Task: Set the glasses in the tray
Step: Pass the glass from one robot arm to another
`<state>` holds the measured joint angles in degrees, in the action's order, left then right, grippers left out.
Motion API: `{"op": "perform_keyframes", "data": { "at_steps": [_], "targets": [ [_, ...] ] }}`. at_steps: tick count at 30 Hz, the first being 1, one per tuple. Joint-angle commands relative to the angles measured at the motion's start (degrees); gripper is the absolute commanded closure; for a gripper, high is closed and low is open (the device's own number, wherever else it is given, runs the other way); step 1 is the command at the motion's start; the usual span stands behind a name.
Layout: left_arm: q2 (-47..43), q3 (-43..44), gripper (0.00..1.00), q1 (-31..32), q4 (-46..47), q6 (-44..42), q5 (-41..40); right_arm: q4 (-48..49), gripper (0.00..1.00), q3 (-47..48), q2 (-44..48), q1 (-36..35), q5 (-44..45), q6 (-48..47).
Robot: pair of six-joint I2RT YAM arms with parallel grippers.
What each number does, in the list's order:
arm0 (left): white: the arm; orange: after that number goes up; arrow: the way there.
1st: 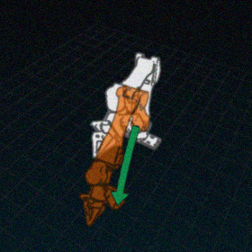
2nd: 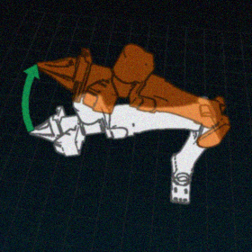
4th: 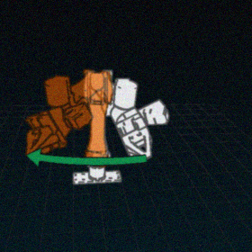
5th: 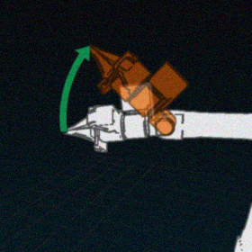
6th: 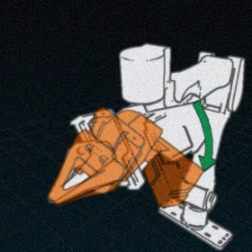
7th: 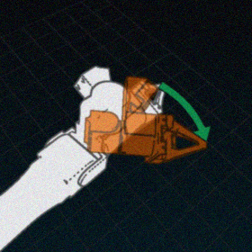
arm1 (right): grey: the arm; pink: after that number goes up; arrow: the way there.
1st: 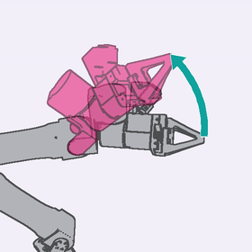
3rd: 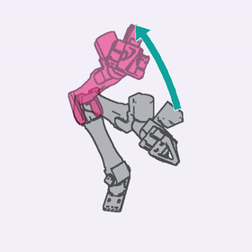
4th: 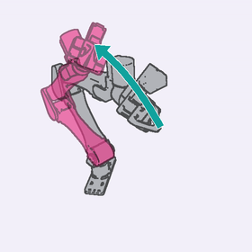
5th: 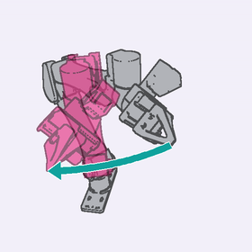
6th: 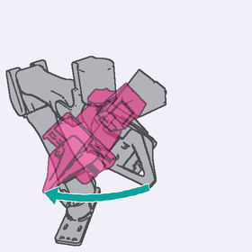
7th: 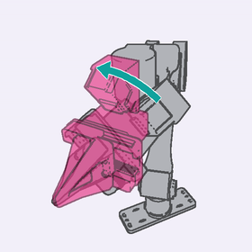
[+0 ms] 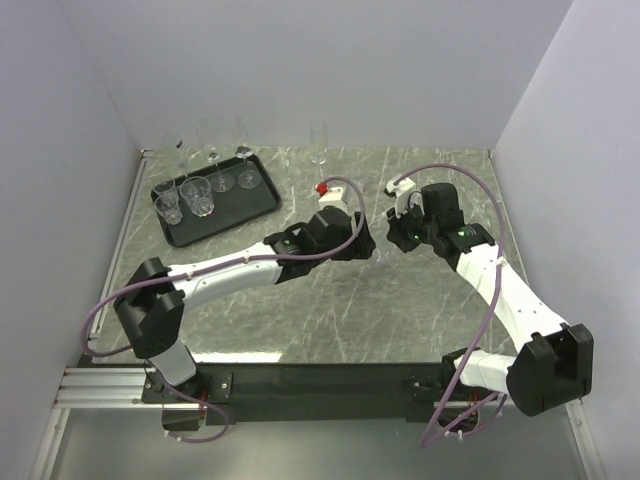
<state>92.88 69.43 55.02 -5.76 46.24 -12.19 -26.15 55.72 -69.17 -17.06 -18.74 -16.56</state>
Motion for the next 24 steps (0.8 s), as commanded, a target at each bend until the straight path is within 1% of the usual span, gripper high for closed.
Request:
{"op": "perform_keyframes", "data": {
  "at_steps": [1, 3, 5, 6, 8, 9, 10, 11, 12, 14, 15, 17, 18, 19, 22, 23, 24],
  "targets": [
    [2.12, 5.44, 0.24, 1.83, -5.57, 0.34, -6.87, 3.65, 0.95, -0.44, 2.28, -0.43, -0.86, 0.21],
    [4.06, 8.26, 0.25, 2.45, -8.90, -0.09, -8.99, 3.83, 0.95, -0.62, 2.63, -0.43, -1.03, 0.30],
    [5.63, 10.62, 0.35, 3.33, -10.75, -0.36, -11.89, 4.00, 0.95, -0.79, 2.81, -0.43, -1.21, 0.30],
    [6.17, 11.34, 0.36, 3.60, -12.68, -0.45, -12.94, 4.09, 0.95, -0.88, 2.98, -0.43, -1.21, 0.30],
    [7.83, 13.61, 0.47, 4.12, -14.71, -0.62, -15.31, 4.18, 0.95, -1.06, 3.07, -0.43, -1.30, 0.38],
    [8.36, 14.24, 0.48, 4.21, -16.37, -0.80, -16.11, 4.27, 0.95, -1.06, 3.16, -0.43, -1.30, 0.38],
    [8.80, 14.85, 0.57, 4.47, -17.17, -0.71, -16.72, 4.35, 0.95, -1.14, 3.25, -0.43, -1.38, 0.47],
    [9.68, 15.82, 0.60, 4.48, -17.70, -0.89, -17.43, 4.35, 0.94, -1.23, 3.25, -0.43, -1.47, 0.47],
    [9.95, 16.26, 0.67, 4.56, -18.06, -1.15, -17.61, 4.44, 0.94, -1.23, 3.42, -0.43, -1.56, 0.47],
    [10.65, 16.97, 0.72, 4.74, -18.67, -1.32, -18.05, 4.44, 0.94, -1.49, 3.60, -0.43, -2.09, 0.47],
    [10.83, 17.14, 0.79, 4.74, -18.85, -1.67, -18.14, 4.44, 0.94, -1.50, 3.60, -0.43, -2.26, 0.39],
    [11.09, 17.49, 0.88, 4.83, -18.85, -1.85, -18.14, 4.70, 0.93, -1.85, 4.12, -0.43, -3.31, 0.39],
    [11.09, 17.58, 0.96, 4.74, -18.94, -2.20, -18.22, 4.79, 0.92, -2.02, 4.30, -0.43, -3.67, 0.56],
    [10.92, 17.58, 0.99, 4.83, -18.85, -2.47, -18.31, 4.88, 0.92, -2.28, 4.74, -0.43, -4.10, 0.47],
    [10.48, 16.80, 1.00, 4.83, -18.24, -3.08, -18.75, 5.23, 0.86, -2.64, 5.18, -0.34, -5.16, 0.47],
    [9.96, 16.36, 1.00, 4.83, -17.63, -3.35, -18.75, 5.23, 0.80, -2.73, 5.53, -0.34, -5.42, 0.39],
    [9.60, 16.00, 1.00, 4.83, -17.18, -3.78, -18.75, 5.41, 0.76, -2.90, 5.71, -0.26, -5.78, 0.21]
  ]
}}
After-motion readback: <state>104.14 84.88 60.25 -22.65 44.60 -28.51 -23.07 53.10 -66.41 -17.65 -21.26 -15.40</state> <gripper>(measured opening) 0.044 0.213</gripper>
